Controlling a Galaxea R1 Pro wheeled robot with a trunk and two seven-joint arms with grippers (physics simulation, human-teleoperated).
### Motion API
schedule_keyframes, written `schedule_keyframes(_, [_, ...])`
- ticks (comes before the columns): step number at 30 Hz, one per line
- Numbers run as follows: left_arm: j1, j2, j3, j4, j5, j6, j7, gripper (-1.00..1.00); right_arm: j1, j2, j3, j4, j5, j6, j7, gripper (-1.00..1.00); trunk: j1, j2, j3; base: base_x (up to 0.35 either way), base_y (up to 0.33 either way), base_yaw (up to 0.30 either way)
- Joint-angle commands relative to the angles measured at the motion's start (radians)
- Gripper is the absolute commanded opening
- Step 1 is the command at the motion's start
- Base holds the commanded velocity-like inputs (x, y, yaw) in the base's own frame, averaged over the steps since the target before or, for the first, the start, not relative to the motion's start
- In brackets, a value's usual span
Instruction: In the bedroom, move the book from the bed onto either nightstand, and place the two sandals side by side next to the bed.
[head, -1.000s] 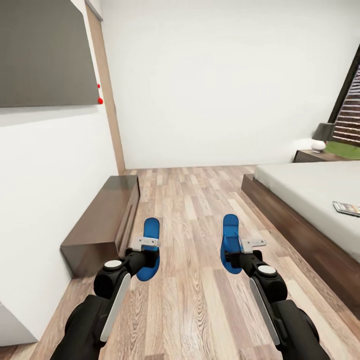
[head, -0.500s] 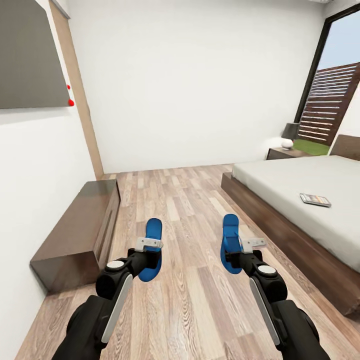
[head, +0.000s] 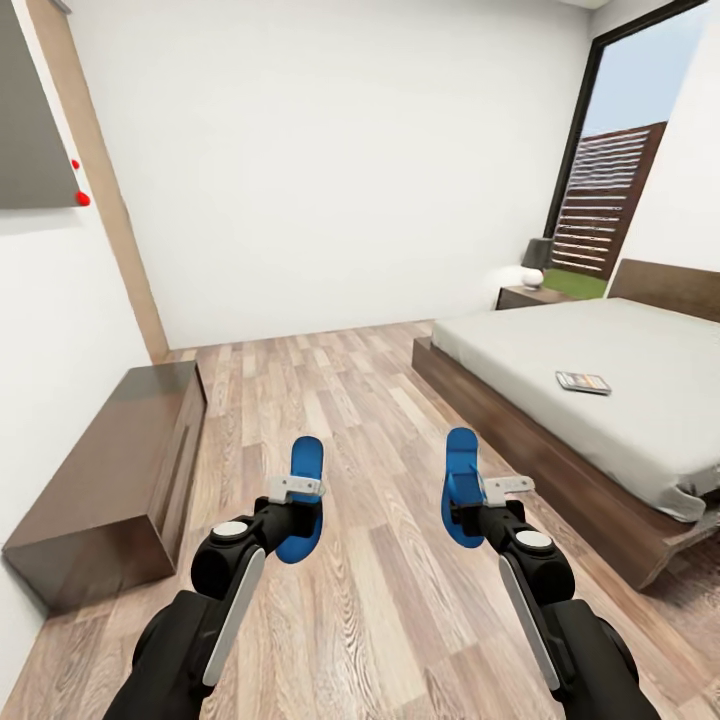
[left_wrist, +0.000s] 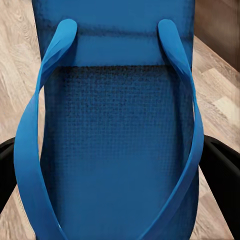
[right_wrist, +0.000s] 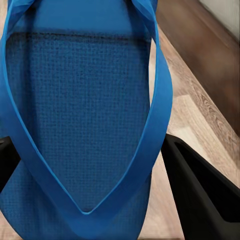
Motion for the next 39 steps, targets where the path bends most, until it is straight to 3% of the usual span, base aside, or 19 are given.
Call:
schedule_keyframes(1, [-0.001,0.0,0.0,-0.001,0.004,0.005,0.002,-1.0,-0.001,-0.001,0.002,-0.001,0.001,0.006,-0.005,-1.0,0.0,0.0,-0.002,0.0,0.0,-0.151])
schedule_keyframes(10, [-0.001,0.0,-0.003,0.004,0.002,0.004,0.0,-1.0,-0.001,-0.001,0.002,-0.001,-0.001,0.005,-0.005,-1.0,0.0,0.0,-0.013,0.0,0.0,-0.159])
schedule_keyframes(33, [-0.001,0.0,-0.003,0.005,0.002,0.0,-0.001,-1.0,-0.001,-0.002,0.002,-0.001,-0.003,0.005,-0.005,-1.0,0.0,0.0,-0.009,0.0,0.0,-0.283])
schedule_keyframes(39, [-0.001,0.0,-0.003,0.004,0.002,0.0,-0.001,-1.0,-0.001,-0.001,0.002,-0.001,0.001,0.006,-0.005,-1.0,0.0,0.0,-0.017,0.0,0.0,-0.148])
